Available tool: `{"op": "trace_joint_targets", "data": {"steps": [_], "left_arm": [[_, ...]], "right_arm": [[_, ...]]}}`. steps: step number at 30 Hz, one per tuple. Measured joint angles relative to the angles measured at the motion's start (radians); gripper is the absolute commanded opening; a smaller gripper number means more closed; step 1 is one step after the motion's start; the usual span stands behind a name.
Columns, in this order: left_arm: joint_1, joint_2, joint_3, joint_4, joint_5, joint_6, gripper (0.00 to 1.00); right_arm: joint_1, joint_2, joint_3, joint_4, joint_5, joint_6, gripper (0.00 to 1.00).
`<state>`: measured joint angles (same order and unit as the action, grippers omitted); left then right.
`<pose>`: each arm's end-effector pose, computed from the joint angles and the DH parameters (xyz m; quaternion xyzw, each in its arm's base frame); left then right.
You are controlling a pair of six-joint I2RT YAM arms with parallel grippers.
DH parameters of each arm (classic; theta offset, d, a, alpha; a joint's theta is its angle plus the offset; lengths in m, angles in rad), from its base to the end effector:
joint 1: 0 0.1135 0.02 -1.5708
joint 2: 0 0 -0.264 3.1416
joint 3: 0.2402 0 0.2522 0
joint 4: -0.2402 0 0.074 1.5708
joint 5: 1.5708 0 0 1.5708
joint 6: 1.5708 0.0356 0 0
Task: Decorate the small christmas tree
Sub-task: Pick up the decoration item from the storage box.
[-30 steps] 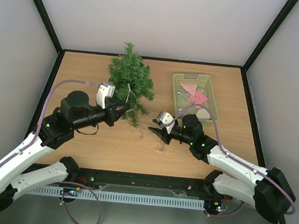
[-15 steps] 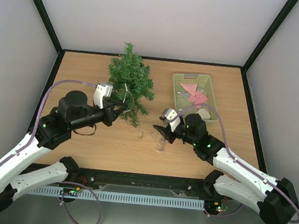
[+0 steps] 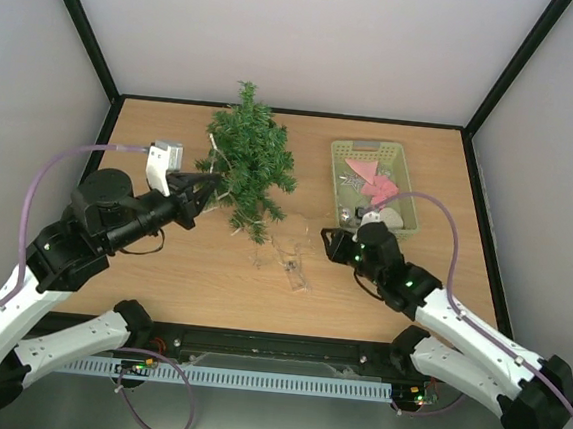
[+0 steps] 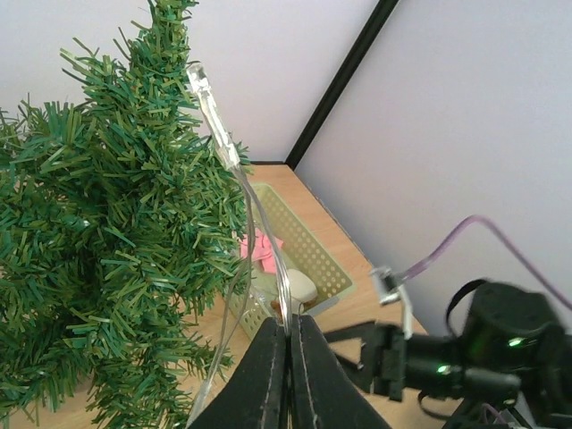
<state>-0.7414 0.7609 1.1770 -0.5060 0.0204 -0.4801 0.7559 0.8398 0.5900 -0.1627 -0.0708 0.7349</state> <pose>0.1011 -0.0936 0.4396 0.1030 0.7309 -0.3930 0.5483 0.1411 0.1365 0.2637 -0.0281 0.8362 0.3928 0.3818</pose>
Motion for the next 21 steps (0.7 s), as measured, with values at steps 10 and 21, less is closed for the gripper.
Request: {"op": "trace_joint_targets", "data": {"steps": [10,21], "left_arm": [[0.0,-0.014,-0.007,-0.004,-0.011,-0.004,0.02],[0.0,-0.052,-0.013,-0.034,-0.029,-0.003,0.02]], "right_arm": [[0.011,0.216,-0.111,0.036,0.028,0.191,0.27],[0.05,0.512,0.145,0.04,0.175,0.046,0.27]]}}
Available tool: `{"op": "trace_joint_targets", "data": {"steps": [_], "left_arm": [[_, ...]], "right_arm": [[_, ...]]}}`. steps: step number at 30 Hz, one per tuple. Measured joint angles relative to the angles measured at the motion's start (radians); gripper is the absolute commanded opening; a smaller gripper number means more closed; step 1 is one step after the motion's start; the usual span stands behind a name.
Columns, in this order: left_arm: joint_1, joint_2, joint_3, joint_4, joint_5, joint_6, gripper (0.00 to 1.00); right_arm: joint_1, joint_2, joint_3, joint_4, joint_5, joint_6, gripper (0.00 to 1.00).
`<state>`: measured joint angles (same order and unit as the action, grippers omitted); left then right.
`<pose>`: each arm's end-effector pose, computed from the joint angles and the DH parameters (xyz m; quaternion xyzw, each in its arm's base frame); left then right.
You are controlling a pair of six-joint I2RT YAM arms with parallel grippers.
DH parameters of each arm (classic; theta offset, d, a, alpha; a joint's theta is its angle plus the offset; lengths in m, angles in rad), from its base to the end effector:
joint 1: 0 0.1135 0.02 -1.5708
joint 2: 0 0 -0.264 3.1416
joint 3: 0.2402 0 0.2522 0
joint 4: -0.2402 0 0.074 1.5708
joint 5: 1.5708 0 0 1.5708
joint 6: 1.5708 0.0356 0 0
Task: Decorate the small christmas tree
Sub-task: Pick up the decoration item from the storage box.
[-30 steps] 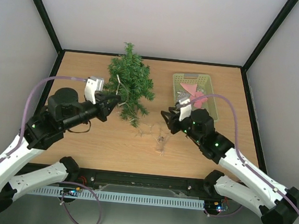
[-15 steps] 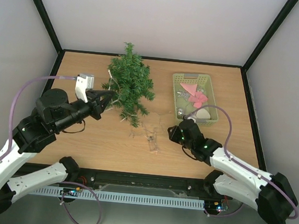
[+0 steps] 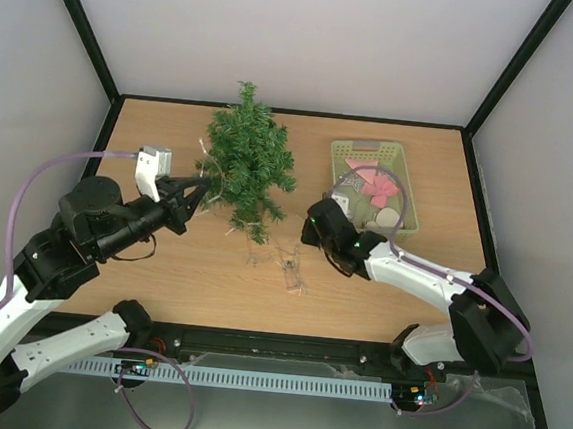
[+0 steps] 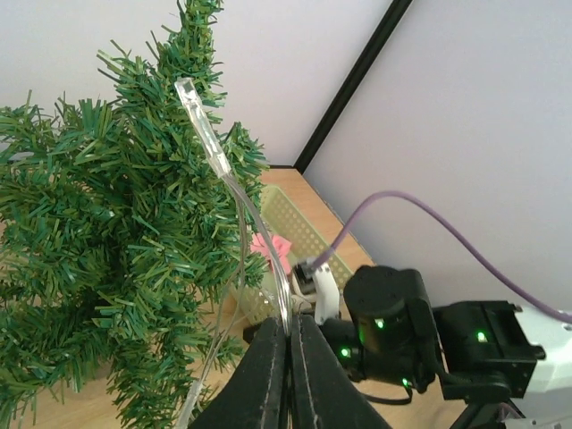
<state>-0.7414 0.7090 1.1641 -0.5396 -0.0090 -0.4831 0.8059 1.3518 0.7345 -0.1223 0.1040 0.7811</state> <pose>0.0905 -0.0825 0.4377 0.0918 0.7306 -0.3861 0.5556 0.1951 0.1980 0.2046 0.0097 0.9138 0.2540 0.3167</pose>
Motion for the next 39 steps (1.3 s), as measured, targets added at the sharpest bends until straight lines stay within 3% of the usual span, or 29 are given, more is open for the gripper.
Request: {"op": "trace_joint_targets", "data": {"steps": [4,19,39], "left_arm": [[0.0,-0.011,-0.003,-0.007,0.0,0.0,0.02],[0.0,-0.061,-0.042,-0.019,-0.003,0.001,0.02],[0.0,-0.074,-0.055,-0.021,-0.004,0.003,0.02]], "right_arm": [[0.0,0.067,0.089,-0.003,0.068,0.02,0.28],[0.0,0.274,0.168,-0.018,0.23,0.446,0.39],[0.0,0.476,0.354,-0.083,0.421,0.593,0.41]]}}
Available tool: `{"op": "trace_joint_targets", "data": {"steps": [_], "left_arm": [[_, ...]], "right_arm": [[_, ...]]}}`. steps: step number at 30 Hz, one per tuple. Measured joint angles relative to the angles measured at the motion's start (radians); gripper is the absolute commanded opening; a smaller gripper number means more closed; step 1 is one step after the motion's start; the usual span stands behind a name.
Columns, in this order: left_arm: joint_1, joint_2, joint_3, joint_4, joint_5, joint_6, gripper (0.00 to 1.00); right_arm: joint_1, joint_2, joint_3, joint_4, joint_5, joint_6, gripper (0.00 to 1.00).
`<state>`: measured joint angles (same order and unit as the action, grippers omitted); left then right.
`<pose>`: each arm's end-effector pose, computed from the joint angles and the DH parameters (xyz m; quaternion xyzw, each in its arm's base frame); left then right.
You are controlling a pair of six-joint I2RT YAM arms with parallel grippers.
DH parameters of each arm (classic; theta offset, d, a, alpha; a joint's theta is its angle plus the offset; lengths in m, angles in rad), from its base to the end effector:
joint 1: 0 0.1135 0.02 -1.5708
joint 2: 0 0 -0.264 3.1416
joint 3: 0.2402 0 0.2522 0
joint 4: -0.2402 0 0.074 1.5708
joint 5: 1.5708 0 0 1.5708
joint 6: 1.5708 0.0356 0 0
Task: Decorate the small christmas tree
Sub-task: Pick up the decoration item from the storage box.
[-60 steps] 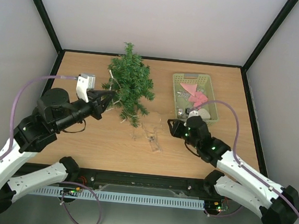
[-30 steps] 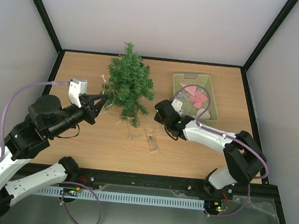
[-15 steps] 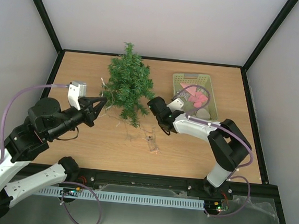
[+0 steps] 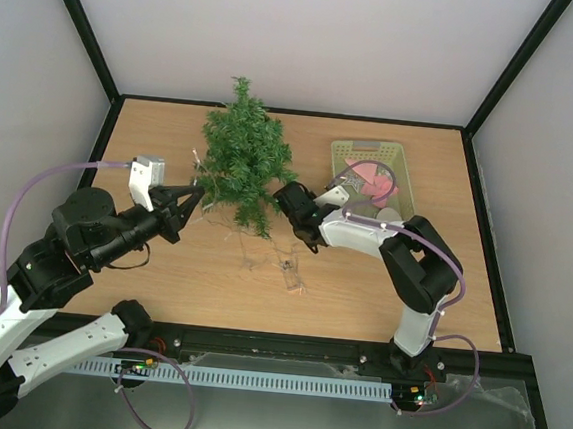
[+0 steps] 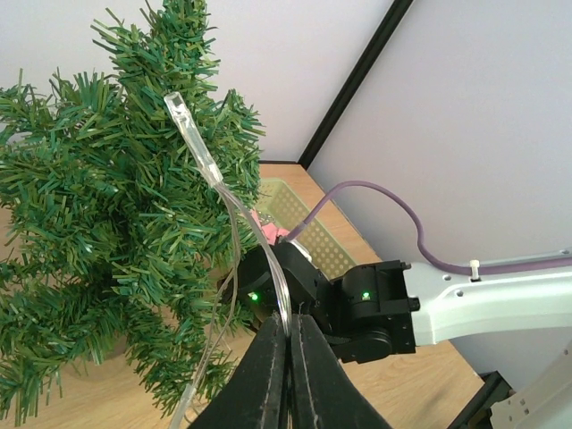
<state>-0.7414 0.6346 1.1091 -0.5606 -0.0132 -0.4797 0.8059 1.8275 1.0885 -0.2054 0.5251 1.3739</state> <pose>0.0793 -0.0720 0.4259 0.0917 0.7311 -0.3836 0.5567 0.2690 0.2545 0.1633 0.3342 0.8595 0.1496 0.3566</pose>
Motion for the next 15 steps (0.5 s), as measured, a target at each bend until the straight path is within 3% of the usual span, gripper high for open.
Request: {"op": "trace_joint_targets", "data": {"steps": [8,14,15], "left_arm": [[0.0,0.0,0.0,0.0,-0.007,0.001,0.02],[0.0,0.0,0.0,0.0,-0.01,0.001,0.02],[0.0,0.0,0.0,0.0,-0.01,0.001,0.02]], "right_arm": [[0.0,0.007,0.009,-0.011,0.046,0.023,0.35],[-0.001,0.007,0.008,-0.023,0.074,0.029,0.02],[-0.001,0.007,0.006,-0.026,0.083,0.035,0.02]]}}
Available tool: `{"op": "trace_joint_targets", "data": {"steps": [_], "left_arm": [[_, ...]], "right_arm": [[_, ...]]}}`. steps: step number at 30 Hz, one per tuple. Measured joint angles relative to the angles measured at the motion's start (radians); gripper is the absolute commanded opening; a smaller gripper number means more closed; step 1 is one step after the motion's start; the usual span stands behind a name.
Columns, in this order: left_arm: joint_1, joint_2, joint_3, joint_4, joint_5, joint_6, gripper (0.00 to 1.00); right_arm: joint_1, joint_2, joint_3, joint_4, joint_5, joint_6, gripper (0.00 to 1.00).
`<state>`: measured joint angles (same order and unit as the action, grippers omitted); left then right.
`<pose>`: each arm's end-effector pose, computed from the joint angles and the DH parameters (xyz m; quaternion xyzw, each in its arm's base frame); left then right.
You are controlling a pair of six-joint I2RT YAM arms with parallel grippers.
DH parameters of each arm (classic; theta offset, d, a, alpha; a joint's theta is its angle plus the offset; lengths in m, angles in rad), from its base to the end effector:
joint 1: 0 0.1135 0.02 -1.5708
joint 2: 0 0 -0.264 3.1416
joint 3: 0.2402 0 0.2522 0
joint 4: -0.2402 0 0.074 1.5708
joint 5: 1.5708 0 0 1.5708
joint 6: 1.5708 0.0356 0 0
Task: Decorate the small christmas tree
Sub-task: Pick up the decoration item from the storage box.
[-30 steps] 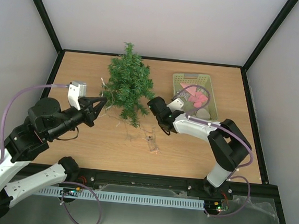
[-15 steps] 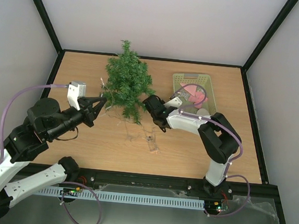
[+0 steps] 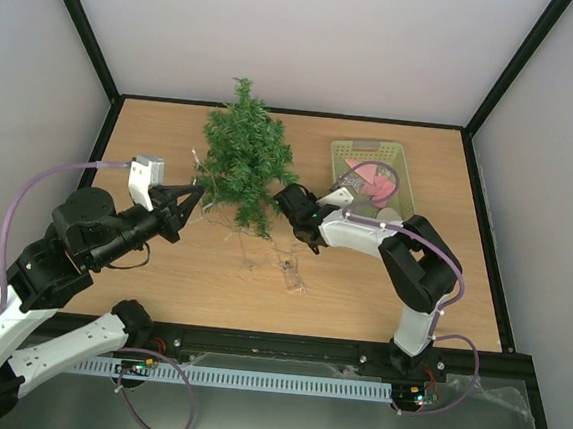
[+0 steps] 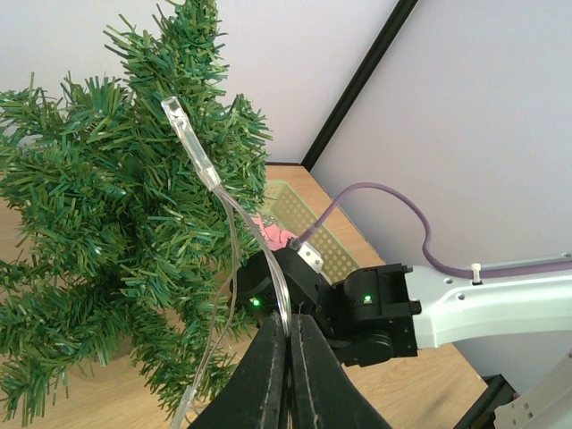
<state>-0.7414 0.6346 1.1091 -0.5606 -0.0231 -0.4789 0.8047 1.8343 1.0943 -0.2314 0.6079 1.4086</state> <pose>0.0795 -0.0717 0.4259 0.0887 0.7315 -0.3804 0.5589 0.2700 0.2513 0.1623 0.3555 0.8441 0.1239 0.3818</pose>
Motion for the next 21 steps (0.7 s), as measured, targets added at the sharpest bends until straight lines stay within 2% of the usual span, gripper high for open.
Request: {"op": "trace_joint_targets", "data": {"steps": [4,8,14,21], "left_arm": [[0.0,-0.003,0.0,0.0,0.0,0.0,0.02],[0.0,-0.011,0.0,-0.001,0.0,-0.001,0.02],[0.0,-0.016,0.0,-0.002,0.005,0.0,0.02],[0.0,-0.032,-0.005,0.0,0.036,0.001,0.03]], "right_arm": [[0.0,-0.024,-0.031,-0.003,0.029,-0.009,0.02],[0.0,-0.114,-0.108,0.024,0.046,-0.066,0.02],[0.0,-0.365,-0.208,0.105,0.062,-0.219,0.02],[0.0,-0.686,-0.217,0.102,0.119,-0.39,0.02]]}}
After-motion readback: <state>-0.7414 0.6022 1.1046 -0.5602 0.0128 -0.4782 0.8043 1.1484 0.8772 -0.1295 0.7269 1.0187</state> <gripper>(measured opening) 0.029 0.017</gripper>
